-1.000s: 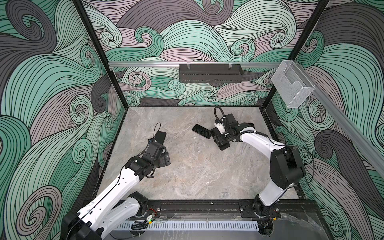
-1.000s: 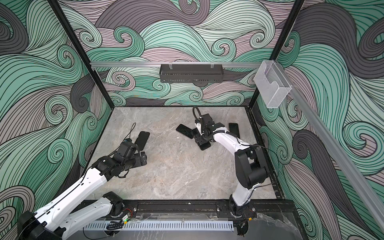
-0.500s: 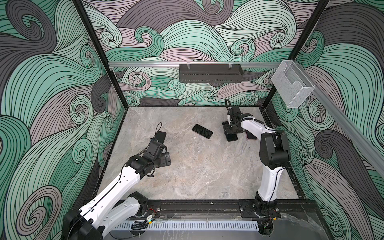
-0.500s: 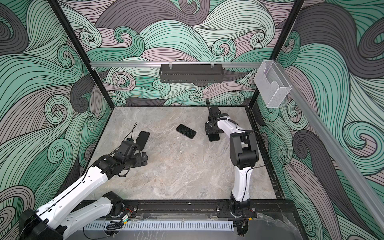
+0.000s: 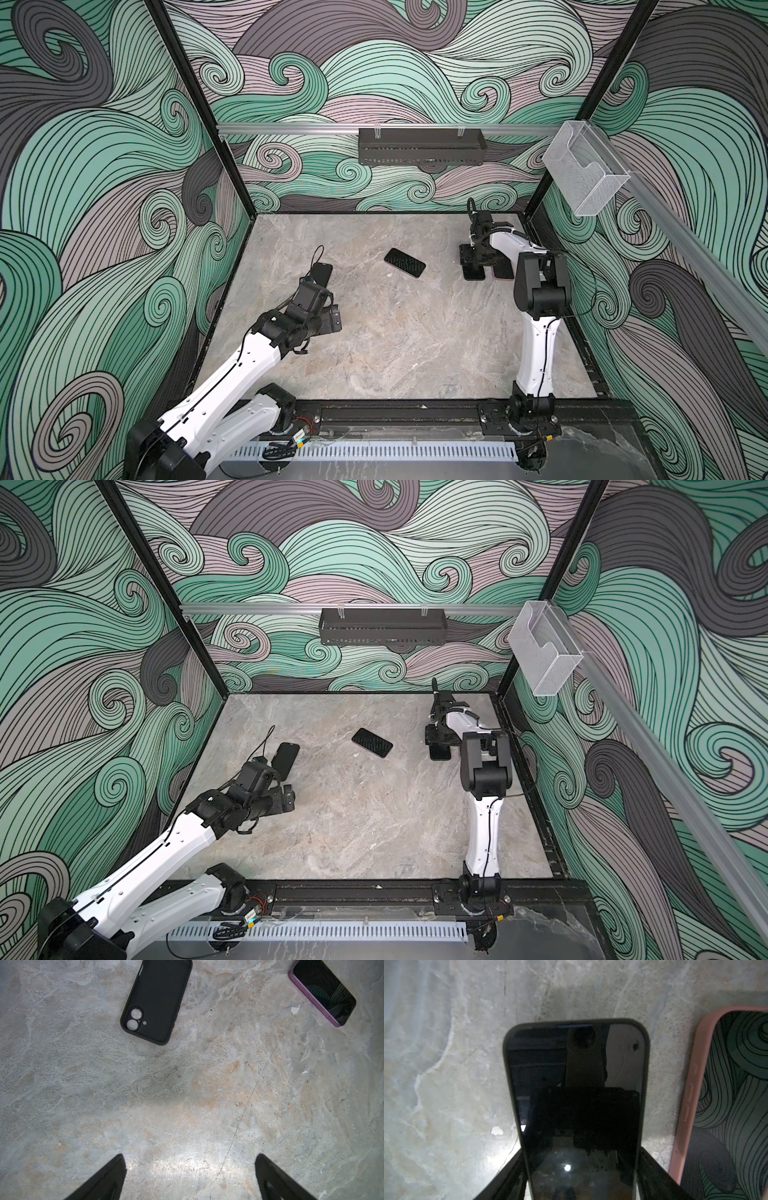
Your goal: Put the phone into the phone case
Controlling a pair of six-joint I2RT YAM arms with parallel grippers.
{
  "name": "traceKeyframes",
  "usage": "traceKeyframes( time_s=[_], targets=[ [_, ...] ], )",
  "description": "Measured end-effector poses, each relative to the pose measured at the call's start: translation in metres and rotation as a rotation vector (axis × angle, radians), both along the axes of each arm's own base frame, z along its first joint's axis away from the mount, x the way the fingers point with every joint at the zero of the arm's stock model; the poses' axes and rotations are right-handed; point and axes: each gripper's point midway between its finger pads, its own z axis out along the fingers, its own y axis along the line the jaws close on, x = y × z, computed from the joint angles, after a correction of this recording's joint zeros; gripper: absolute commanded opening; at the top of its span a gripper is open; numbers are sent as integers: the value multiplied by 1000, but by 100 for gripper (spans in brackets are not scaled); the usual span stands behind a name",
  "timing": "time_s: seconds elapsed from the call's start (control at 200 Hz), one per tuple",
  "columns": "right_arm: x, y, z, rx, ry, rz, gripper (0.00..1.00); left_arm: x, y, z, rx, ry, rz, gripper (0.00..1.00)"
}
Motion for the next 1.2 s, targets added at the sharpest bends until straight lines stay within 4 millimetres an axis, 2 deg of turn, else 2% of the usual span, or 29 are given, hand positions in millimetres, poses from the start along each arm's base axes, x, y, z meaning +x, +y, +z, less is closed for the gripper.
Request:
traceKeyframes(
  time_s=[0.315, 0.64, 0.72, 0.846, 1.016, 1.201],
  targets=[
    [1, -4, -4, 22, 29, -17, 41, 1, 3, -5, 13, 18, 11, 99],
    [1, -6, -4, 20, 45, -14, 82, 4, 5, -9, 26, 45, 29, 98],
    [0, -7, -4, 16, 50, -12, 89, 5, 9, -12, 30, 61, 49, 99],
    [-2, -10, -3, 4, 55, 0, 94, 9, 13, -15, 34, 83, 81, 99],
    [-4, -10, 14, -2, 32, 18, 98, 19, 23, -14, 26, 76, 160, 99],
    [-14, -4, 56, 0, -39, 54, 99, 30, 42, -17, 42, 74, 278, 98]
  ],
)
